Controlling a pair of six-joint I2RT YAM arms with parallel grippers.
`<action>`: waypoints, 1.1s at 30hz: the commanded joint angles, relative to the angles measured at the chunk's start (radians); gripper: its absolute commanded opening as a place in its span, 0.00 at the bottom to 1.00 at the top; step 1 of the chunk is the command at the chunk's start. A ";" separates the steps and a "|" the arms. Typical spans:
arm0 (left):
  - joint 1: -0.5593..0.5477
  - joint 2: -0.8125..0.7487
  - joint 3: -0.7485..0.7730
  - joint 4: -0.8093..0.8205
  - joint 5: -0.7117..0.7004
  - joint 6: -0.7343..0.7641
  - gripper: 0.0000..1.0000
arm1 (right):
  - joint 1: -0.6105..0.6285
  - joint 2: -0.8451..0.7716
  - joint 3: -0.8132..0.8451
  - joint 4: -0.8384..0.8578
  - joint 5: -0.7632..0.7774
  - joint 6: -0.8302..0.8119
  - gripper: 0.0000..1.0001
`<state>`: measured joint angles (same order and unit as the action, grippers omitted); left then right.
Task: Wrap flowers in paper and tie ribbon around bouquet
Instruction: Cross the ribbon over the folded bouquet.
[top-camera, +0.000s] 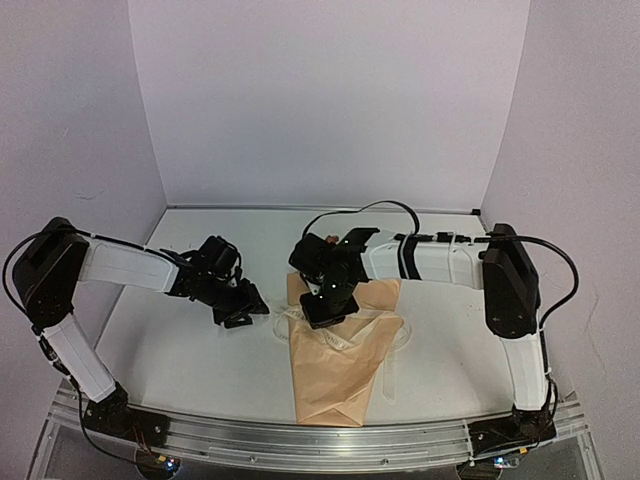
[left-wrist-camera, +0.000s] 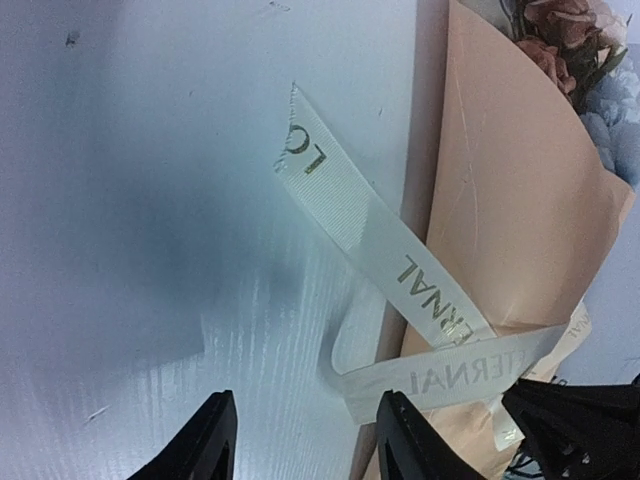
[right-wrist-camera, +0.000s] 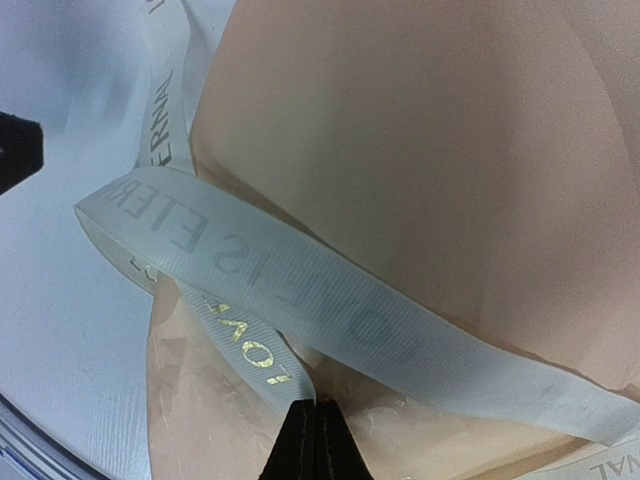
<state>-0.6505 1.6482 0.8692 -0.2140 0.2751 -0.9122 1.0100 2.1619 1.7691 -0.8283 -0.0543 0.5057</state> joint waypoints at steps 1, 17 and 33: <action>0.009 0.014 0.013 0.135 0.020 -0.233 0.54 | 0.000 0.017 0.062 -0.023 -0.015 -0.039 0.00; 0.018 0.077 -0.027 0.293 0.023 -0.457 0.62 | -0.022 -0.168 -0.037 -0.014 -0.222 -0.190 0.57; -0.006 0.192 0.074 0.224 -0.013 -0.537 0.56 | -0.141 -0.536 -0.324 -0.037 -0.190 -0.231 0.72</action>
<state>-0.6413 1.7850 0.8726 0.0344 0.2678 -1.4230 0.8991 1.7103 1.5169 -0.8510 -0.2789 0.2880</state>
